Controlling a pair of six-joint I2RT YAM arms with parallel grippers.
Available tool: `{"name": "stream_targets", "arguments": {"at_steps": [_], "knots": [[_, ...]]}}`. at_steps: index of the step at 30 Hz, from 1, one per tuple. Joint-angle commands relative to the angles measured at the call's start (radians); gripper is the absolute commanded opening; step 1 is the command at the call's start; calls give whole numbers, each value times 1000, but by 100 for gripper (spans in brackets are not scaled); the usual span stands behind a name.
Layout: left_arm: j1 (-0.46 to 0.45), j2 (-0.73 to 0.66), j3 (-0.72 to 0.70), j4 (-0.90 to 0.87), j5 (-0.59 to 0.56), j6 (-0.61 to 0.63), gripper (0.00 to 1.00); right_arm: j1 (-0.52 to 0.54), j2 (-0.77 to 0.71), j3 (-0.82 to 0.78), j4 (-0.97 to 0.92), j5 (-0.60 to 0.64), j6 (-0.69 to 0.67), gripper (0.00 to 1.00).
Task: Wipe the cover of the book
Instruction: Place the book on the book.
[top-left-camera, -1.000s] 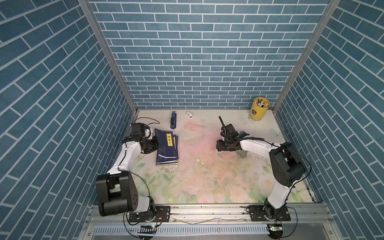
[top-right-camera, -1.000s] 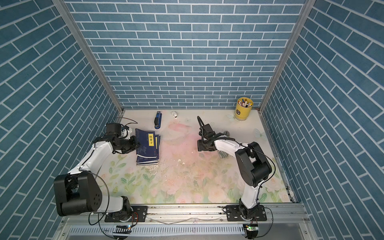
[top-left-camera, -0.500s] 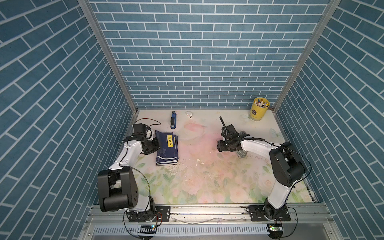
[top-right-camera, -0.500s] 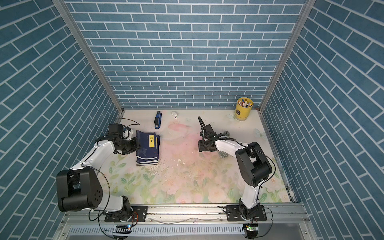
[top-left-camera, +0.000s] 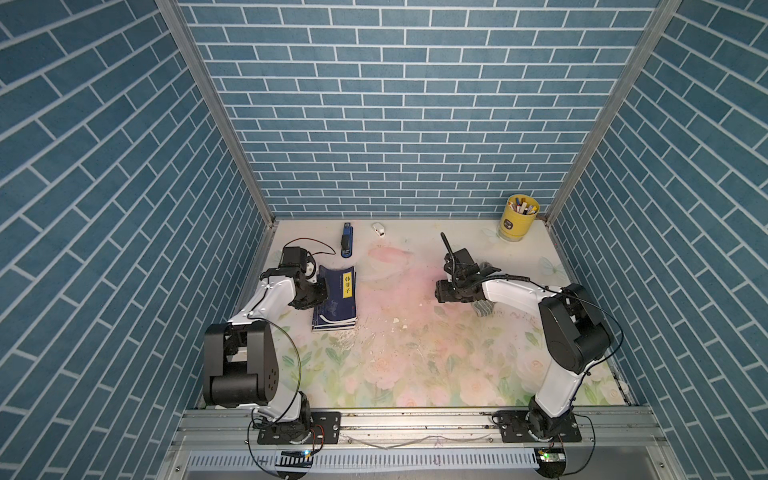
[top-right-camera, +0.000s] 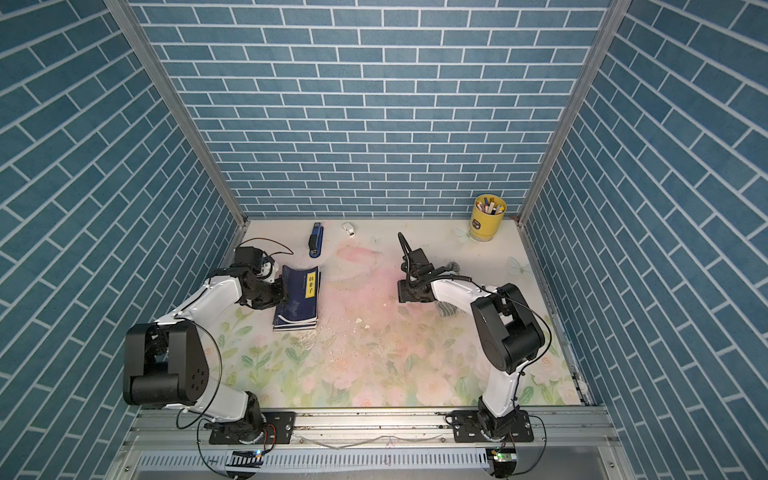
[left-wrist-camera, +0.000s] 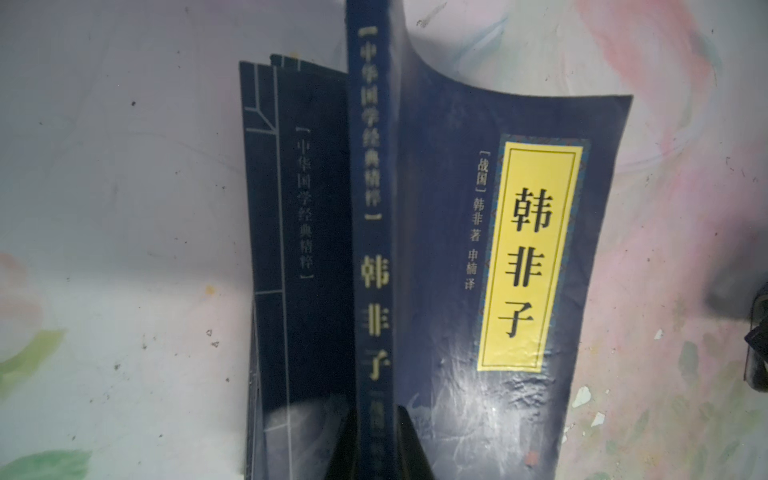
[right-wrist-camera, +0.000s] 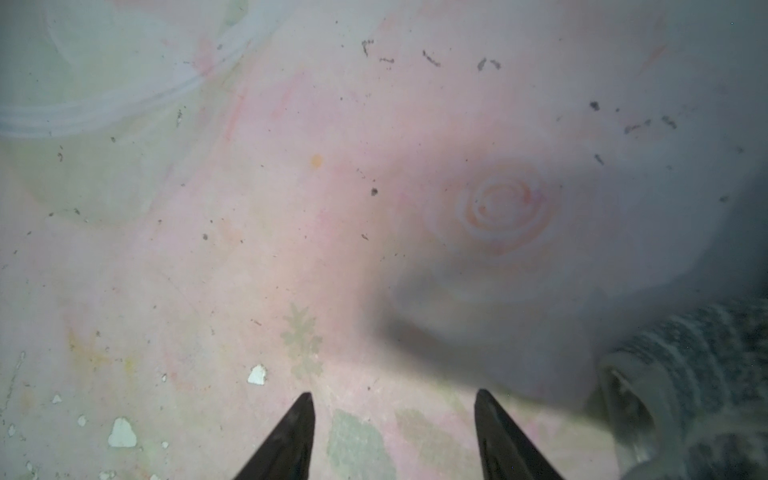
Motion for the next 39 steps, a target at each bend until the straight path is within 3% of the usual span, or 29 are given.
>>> {"name": "stream_targets", "arguments": {"at_steps": [1,13,27,33,39], "knots": [[-2,23,-2,-36,-68,14,12,-4,-14,-10,5,8,-29,62],[-2,21,0,-17,-135,24,35,-6,-19,-10,-1,5,-27,62],[-2,16,8,21,-153,33,50,-4,-24,-12,-12,4,-24,62],[-2,-3,-1,39,-160,39,61,-5,-23,-9,-16,1,-24,62],[-2,-43,-1,73,-172,24,65,-5,-37,-5,-23,3,-30,62]]}}
